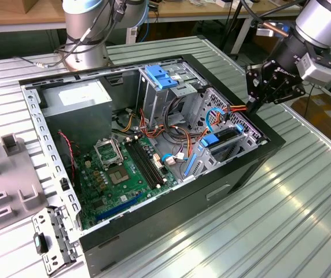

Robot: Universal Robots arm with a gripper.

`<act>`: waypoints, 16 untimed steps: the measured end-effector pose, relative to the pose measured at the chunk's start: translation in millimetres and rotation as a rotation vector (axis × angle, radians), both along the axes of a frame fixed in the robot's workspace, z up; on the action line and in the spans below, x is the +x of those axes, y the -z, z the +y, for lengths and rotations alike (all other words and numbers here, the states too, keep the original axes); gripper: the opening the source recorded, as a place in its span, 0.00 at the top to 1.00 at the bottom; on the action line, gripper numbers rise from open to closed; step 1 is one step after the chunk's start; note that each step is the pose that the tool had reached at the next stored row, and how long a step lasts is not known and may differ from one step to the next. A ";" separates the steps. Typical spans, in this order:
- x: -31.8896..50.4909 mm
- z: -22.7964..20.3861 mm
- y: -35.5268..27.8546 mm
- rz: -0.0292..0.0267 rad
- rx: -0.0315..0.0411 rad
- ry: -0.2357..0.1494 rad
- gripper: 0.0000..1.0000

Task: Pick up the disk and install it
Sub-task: 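Insert the first disk wire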

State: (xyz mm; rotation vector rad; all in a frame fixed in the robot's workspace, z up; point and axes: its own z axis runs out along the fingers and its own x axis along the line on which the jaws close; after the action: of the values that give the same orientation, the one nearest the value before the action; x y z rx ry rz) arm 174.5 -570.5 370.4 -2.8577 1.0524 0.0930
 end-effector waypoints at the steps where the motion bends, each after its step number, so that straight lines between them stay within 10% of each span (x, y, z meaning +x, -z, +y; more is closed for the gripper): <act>1: -0.6 0.0 0.1 0.0000 0.0058 0.000 0.82; 5: -4.9 0.0 0.2 0.0000 0.0227 -0.002 0.83; 16: -44.3 -6.8 2.5 -0.0001 0.0229 -0.002 0.83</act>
State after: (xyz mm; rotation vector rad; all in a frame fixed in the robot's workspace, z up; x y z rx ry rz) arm 130.2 -577.3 367.9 -2.8385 1.0414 0.1043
